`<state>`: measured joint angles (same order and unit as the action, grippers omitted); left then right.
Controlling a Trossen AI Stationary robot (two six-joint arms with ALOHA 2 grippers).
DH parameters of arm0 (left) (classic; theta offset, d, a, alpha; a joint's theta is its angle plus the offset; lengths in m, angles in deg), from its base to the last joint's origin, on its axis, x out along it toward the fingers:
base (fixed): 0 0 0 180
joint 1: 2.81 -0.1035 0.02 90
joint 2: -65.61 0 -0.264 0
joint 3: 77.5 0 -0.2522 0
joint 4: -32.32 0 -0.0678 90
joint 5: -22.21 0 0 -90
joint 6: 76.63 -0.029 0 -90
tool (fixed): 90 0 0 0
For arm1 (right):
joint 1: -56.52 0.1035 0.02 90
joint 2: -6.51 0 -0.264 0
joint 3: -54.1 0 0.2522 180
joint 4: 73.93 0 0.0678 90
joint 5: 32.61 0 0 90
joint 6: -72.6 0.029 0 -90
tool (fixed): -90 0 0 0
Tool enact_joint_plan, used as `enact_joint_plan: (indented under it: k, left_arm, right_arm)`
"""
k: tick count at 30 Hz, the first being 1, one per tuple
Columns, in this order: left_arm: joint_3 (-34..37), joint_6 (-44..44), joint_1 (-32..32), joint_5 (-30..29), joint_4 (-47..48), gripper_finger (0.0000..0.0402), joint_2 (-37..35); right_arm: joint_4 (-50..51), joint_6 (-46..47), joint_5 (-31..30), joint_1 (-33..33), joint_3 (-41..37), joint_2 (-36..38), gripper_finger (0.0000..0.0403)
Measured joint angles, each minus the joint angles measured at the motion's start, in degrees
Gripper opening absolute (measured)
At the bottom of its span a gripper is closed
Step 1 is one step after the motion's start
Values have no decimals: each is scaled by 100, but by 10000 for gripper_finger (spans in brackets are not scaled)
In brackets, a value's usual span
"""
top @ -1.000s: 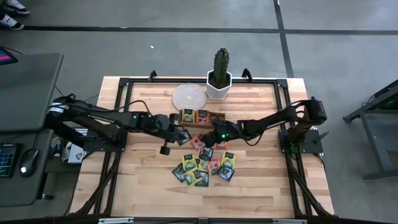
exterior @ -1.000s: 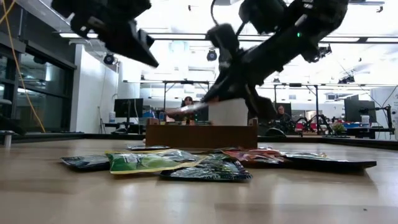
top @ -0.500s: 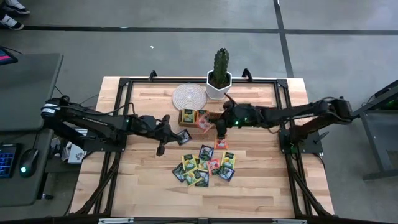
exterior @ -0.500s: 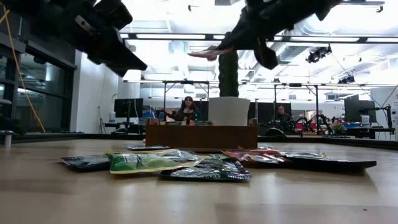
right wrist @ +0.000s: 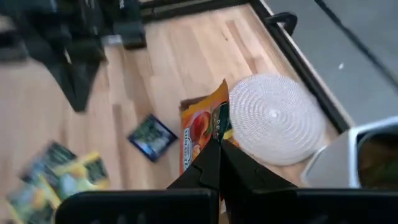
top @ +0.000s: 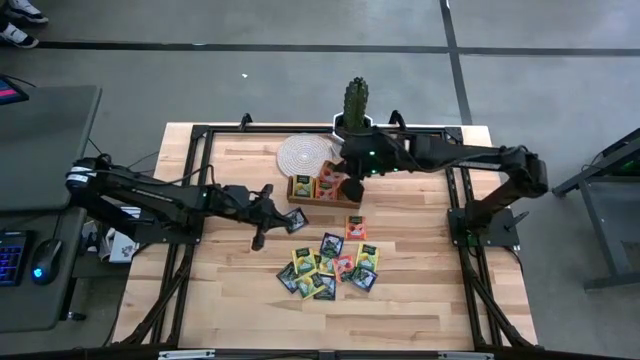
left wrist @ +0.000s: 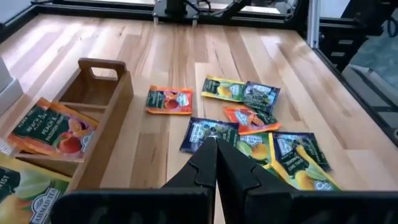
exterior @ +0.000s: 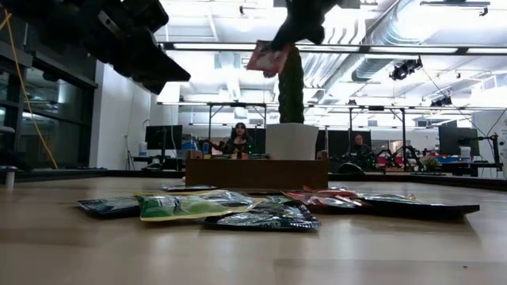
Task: Pick & Place Tea
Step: Put the orange tea bag into the middle section of the wooden organizer
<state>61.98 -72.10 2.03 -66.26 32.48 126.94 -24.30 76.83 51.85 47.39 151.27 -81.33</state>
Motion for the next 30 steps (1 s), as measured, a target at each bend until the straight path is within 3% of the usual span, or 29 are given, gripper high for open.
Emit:
enact_joint_plan:
  k: [6, 15, 30]
  left_arm:
    - [0, -25, -161, 49, 24, 1, -211]
    - [-2, -364, -908, 374, 673, 1, -978]
    - [-4, -598, -1578, 1053, 985, 1, -1254]
  right_arm:
    - [157, -702, -633, 167, 333, -669, 0]
    - [75, -774, -1193, 328, 258, -1438, 0]
    - [-323, -944, -1565, 319, 190, -1761, 0]
